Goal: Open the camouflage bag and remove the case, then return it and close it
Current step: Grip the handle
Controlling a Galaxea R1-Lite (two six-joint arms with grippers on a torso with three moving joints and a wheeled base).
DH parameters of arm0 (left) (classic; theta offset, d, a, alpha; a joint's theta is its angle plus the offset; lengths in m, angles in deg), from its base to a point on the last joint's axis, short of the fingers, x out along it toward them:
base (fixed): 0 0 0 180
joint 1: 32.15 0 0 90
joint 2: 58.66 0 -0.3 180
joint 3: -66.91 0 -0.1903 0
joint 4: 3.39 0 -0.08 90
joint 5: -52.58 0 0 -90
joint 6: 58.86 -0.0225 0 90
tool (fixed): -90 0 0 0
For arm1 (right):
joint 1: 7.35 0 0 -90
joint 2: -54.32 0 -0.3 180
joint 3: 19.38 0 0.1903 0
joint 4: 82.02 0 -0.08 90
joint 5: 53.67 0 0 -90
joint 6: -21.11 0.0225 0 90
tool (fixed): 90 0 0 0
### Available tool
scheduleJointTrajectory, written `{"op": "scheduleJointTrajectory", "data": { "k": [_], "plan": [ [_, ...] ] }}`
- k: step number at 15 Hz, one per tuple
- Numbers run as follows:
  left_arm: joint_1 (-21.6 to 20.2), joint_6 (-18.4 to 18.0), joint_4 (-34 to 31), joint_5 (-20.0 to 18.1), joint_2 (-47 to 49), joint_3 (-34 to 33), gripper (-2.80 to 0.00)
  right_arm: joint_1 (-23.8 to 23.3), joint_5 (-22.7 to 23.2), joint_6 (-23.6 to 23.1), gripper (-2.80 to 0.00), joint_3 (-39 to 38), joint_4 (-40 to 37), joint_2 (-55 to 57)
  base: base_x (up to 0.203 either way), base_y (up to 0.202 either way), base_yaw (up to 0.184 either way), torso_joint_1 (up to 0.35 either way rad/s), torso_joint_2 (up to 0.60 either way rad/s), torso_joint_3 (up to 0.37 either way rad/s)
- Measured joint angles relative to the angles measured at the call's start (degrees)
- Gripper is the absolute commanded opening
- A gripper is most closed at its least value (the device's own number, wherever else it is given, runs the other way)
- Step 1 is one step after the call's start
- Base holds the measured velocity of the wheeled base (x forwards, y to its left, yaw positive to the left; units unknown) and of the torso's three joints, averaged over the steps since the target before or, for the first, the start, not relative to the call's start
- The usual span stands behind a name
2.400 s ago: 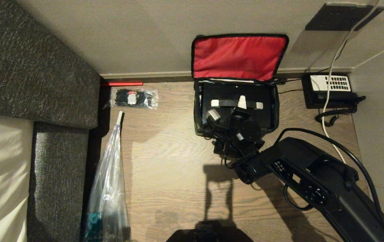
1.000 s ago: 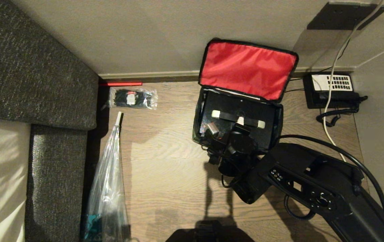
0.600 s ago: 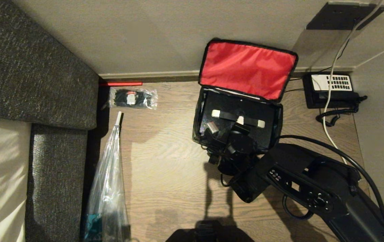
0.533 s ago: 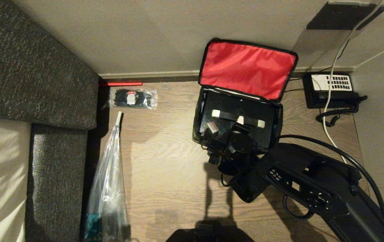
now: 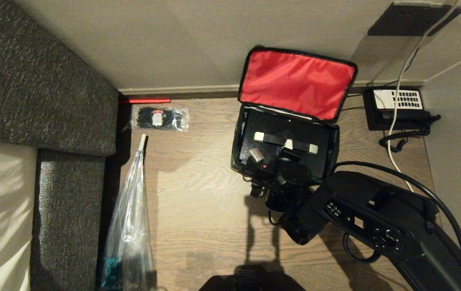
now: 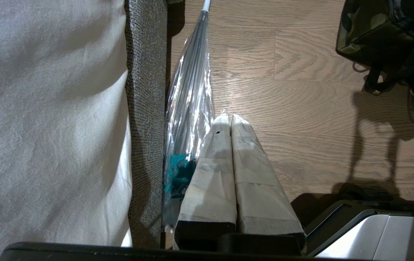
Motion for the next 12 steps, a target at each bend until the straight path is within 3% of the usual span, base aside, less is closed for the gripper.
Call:
{"op": "scheduleJointTrajectory", "data": {
  "k": [12],
  "plan": [
    [0.0,0.0,0.0,0.0,0.0,0.0,-2.80,-1.0,0.1,-2.2,0.00,0.9,-0.1,-0.3,0.000,0.000,0.000,0.000,0.00,0.000]
  ]
}}
